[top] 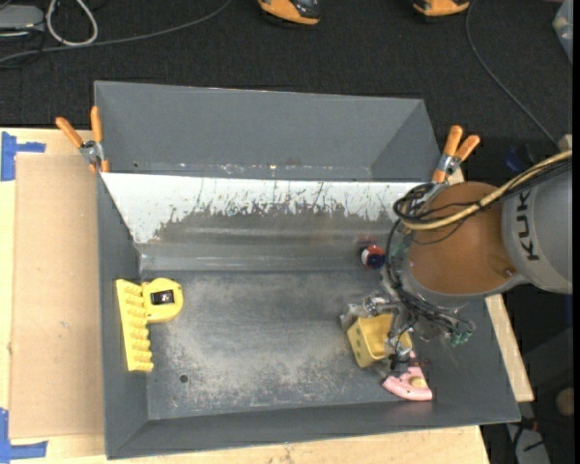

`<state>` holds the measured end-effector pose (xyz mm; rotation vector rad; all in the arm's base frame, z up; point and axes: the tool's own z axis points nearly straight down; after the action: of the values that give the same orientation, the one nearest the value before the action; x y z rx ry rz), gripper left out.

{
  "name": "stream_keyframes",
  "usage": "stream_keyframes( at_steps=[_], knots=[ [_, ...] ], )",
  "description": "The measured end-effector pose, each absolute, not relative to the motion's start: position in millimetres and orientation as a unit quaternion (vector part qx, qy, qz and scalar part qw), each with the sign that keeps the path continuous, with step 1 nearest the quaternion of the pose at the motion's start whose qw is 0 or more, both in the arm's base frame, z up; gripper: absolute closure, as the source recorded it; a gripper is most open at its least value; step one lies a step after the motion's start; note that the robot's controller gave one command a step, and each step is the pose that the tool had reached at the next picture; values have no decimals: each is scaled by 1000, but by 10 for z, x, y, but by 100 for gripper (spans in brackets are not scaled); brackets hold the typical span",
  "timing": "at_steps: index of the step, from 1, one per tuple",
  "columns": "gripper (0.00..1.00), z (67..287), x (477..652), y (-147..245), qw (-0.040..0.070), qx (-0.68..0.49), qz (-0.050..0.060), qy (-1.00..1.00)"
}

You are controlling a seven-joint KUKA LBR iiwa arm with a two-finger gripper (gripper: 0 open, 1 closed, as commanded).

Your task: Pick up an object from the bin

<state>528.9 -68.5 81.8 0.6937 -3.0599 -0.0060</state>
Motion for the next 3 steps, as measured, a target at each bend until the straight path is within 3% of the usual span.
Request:
stream_keyframes(
  at_steps=[1,2,3],
  knots=[
    [100,819,5290,-684,2,222,-2,-975],
    [100,1319,5127,-759,4,263,-3,-965],
    [100,2050,5055,-827,5,328,-5,-945]
  ],
)
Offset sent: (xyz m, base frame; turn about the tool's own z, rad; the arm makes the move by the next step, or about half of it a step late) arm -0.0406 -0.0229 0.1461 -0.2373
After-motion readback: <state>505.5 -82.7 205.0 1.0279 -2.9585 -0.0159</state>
